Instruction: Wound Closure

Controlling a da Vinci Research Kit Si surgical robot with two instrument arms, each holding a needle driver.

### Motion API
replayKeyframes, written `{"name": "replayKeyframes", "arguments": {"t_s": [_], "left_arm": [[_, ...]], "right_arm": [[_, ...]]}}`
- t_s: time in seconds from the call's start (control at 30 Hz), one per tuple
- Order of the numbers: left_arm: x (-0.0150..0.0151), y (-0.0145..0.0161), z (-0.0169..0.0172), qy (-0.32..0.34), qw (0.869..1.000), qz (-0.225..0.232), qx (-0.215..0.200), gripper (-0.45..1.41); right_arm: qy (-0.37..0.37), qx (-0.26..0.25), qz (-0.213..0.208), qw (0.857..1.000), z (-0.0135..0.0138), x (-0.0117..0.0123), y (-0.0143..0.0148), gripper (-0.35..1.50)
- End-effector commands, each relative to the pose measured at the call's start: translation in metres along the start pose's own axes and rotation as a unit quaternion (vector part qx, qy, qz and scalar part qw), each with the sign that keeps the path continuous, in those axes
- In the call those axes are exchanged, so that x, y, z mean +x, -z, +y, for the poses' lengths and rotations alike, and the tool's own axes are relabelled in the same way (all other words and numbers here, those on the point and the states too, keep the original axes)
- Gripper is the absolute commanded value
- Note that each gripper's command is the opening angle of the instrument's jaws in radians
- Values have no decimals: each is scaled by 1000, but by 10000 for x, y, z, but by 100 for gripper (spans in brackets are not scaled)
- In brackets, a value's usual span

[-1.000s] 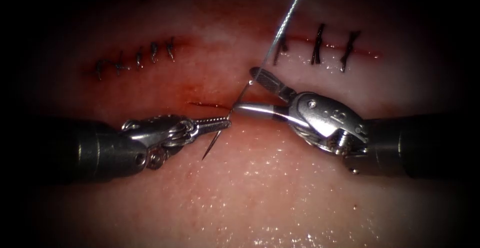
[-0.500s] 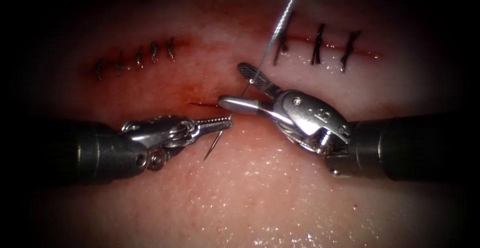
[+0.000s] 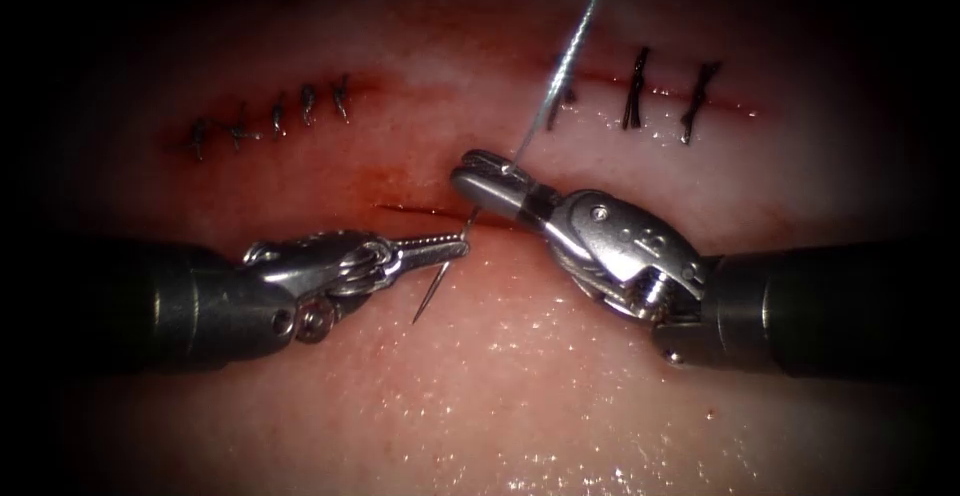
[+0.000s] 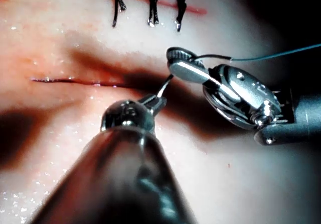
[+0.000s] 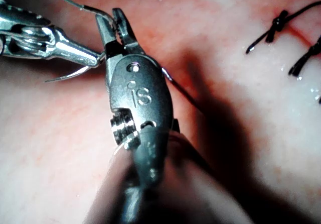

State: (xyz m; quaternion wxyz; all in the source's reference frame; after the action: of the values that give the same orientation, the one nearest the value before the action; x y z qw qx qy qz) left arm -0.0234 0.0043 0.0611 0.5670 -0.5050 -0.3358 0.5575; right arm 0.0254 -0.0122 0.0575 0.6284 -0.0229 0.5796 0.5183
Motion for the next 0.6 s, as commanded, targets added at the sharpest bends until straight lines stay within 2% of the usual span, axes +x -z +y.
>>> {"name": "replayKeyframes", "arguments": {"t_s": [0.03, 0.13, 0.23, 0.27, 0.33, 0.5, 0.6], "left_arm": [[-7, -5, -3, 1, 1000, -1, 0, -45], [-6, -5, -4, 4, 1000, -1, 0, -45], [-3, -7, -5, -28, 1000, -2, 0, 49], [-2, -8, -5, -43, 999, 2, -2, 86], [0, -10, -7, -52, 999, 9, -4, 119], [0, -4, -8, -91, 996, 23, -4, 123], [-1, 4, -9, -103, 994, 24, 3, 123]], "right_arm": [[9, -3, 3, 1000, -3, -4, 0, -35], [19, 5, 3, 1000, -4, -3, 1, -35], [35, 14, -2, 999, -4, -6, -3, -35], [42, 20, -4, 999, -4, -8, -5, -35], [67, 37, -7, 997, -3, -11, -11, -35], [169, 99, -20, 981, 2, -16, -26, -35], [210, 114, -27, 971, 10, -14, -36, -35]]}}
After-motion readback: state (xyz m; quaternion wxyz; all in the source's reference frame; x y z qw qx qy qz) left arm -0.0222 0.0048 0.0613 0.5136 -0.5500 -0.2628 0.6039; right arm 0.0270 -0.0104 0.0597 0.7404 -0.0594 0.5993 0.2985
